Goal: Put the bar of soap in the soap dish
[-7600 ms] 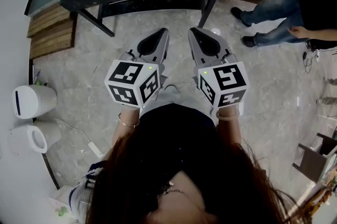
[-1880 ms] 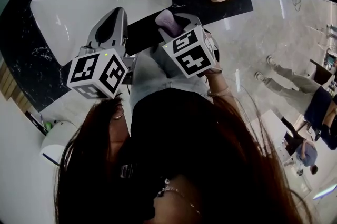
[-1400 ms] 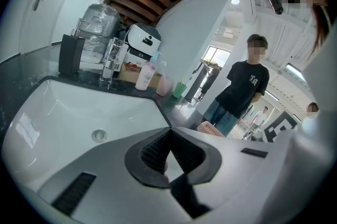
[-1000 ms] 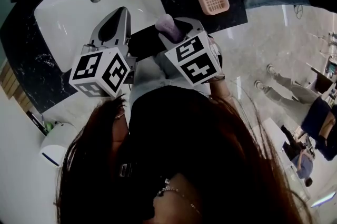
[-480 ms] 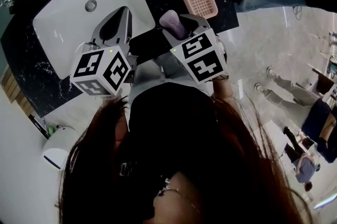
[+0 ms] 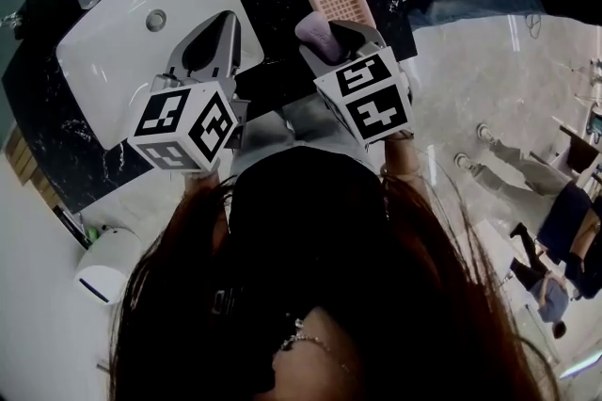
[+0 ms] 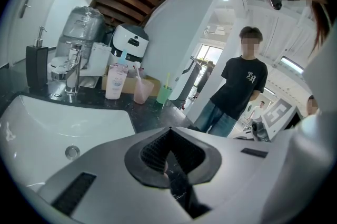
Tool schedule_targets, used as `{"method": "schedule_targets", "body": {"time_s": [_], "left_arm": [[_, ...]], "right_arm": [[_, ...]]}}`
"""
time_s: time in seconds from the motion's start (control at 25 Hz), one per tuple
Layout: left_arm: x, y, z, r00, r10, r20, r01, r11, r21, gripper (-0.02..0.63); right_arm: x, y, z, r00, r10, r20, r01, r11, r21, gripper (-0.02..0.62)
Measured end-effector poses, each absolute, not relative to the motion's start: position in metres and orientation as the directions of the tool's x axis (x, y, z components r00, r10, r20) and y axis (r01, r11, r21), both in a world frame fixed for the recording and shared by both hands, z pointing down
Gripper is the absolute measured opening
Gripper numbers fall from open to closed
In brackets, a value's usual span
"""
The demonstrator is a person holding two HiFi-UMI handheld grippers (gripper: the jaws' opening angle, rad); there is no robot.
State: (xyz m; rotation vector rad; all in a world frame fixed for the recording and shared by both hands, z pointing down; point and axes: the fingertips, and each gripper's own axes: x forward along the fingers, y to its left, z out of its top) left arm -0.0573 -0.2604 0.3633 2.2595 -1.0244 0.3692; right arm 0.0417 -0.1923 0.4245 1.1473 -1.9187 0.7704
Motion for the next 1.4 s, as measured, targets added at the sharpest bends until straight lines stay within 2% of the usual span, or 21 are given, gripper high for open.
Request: {"method": "schedule_targets", "body": {"time_s": [0.6, 1.4], "left_arm": [[-0.036, -0.277, 0.369, 0.643, -0.578, 0.502, -0.766, -0.49, 0.416, -0.008], [-0.023, -0.285, 0.379, 0.631, -0.564, 0.533, -0.776, -0.481, 0.408, -0.008]], "right_arm": [[0.091, -0.217, 0.432, -0.272, -0.456, 0.848, -0.924, 0.369, -0.098, 0.204], [0.114, -0.231, 0.454, -0.249, -0.423, 0.871, -0.938, 0.329, -0.109, 0.205]]}}
